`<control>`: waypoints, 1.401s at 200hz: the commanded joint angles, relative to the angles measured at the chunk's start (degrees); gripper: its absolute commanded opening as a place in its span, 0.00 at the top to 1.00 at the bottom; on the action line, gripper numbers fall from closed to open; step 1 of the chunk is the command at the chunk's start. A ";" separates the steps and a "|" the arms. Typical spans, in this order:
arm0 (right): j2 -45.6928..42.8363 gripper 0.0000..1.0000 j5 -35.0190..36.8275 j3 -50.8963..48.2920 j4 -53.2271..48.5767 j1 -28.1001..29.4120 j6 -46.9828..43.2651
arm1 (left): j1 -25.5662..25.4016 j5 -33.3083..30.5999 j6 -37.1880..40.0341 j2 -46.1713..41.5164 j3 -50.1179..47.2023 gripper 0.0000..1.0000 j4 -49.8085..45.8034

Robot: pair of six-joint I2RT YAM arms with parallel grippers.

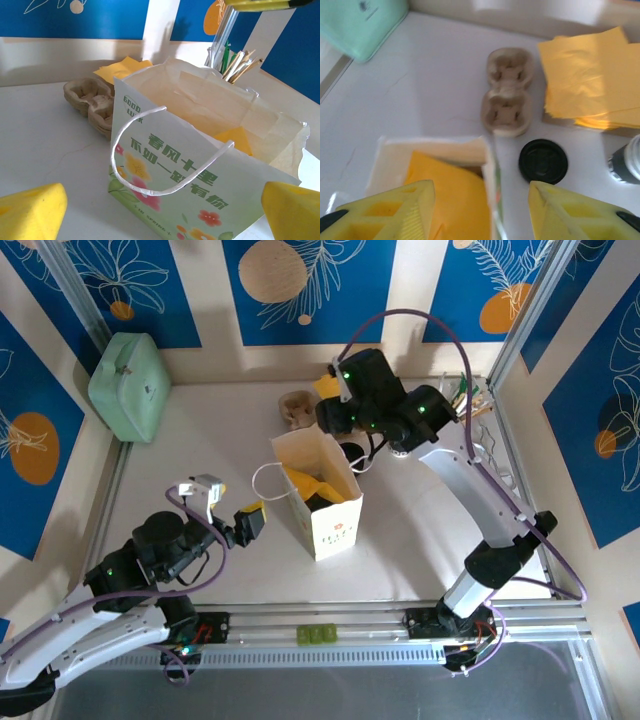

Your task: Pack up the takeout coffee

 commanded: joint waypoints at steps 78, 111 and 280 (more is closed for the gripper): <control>13.00 0.40 -0.61 6.28 6.93 -12.34 -0.57 | -0.37 -8.56 -1.51 0.84 1.82 0.00 -5.39; 20.13 0.38 -0.38 9.45 5.82 -13.27 -0.92 | -0.37 -18.21 -4.90 1.47 2.81 0.01 -11.67; 46.68 0.34 -1.62 26.43 4.61 -17.32 1.69 | -0.28 -21.31 -4.95 1.23 1.51 0.01 -13.05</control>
